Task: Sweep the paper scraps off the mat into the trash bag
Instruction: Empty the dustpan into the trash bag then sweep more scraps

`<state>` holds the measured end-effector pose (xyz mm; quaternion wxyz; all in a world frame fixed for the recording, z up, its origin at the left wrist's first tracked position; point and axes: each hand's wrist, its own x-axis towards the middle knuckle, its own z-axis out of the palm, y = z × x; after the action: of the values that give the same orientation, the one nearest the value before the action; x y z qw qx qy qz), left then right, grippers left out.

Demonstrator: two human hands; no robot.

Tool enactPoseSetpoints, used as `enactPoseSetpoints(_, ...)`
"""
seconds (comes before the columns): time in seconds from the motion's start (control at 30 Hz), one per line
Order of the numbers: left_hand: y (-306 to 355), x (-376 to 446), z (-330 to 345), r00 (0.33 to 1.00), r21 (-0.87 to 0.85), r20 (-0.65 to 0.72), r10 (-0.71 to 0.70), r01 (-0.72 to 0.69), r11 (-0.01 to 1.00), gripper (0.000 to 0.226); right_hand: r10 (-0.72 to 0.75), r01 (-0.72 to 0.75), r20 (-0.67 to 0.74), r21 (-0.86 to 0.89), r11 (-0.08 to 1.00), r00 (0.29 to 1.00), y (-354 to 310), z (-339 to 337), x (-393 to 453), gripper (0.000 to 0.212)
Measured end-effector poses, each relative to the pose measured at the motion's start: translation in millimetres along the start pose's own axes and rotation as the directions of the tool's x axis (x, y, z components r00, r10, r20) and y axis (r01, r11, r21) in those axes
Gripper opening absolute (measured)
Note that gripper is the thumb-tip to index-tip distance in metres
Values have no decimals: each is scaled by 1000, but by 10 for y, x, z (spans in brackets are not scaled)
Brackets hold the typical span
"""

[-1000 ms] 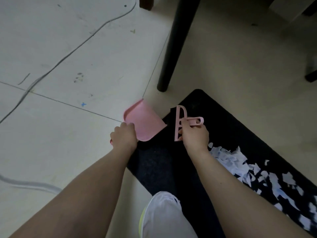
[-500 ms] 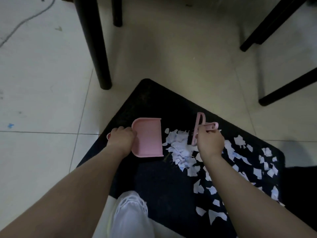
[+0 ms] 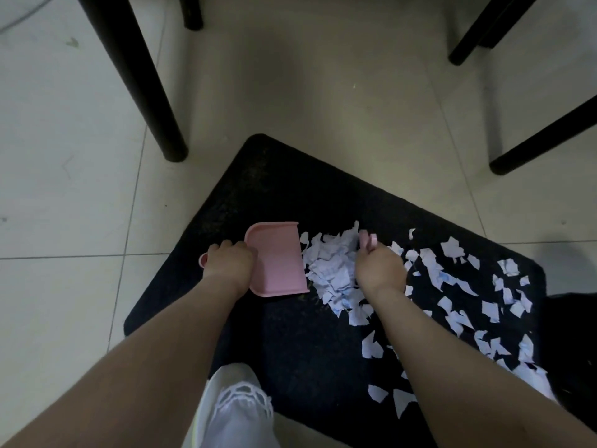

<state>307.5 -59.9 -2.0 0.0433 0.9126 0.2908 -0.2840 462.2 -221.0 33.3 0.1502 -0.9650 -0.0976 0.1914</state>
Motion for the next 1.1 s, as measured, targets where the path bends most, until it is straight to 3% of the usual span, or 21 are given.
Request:
enactPoseSetpoints(0.4, 28, -1, 97, 999, -36, 13, -32, 33, 999, 42, -132, 115, 98, 164, 980, 986, -478, 372, -390, 24)
enactPoseSetpoints(0.6, -9, -1, 138, 1000, -94, -3, -19, 19, 995, 51, -197, 168, 133, 201, 965, 971, -654, 422, -458, 31)
enactPoseSetpoints(0.93, -130, -83, 19, 998, -153, -32, -47, 42, 987, 45, -151, 147, -2, 246, 958, 989, -608, 53, -402, 37)
enactPoseSetpoints(1.1, -42, -153, -213, 996, -175, -88, 8, -24, 984, 48, -169, 185, -78, 296, 937, 982, -570, -248, -402, 44)
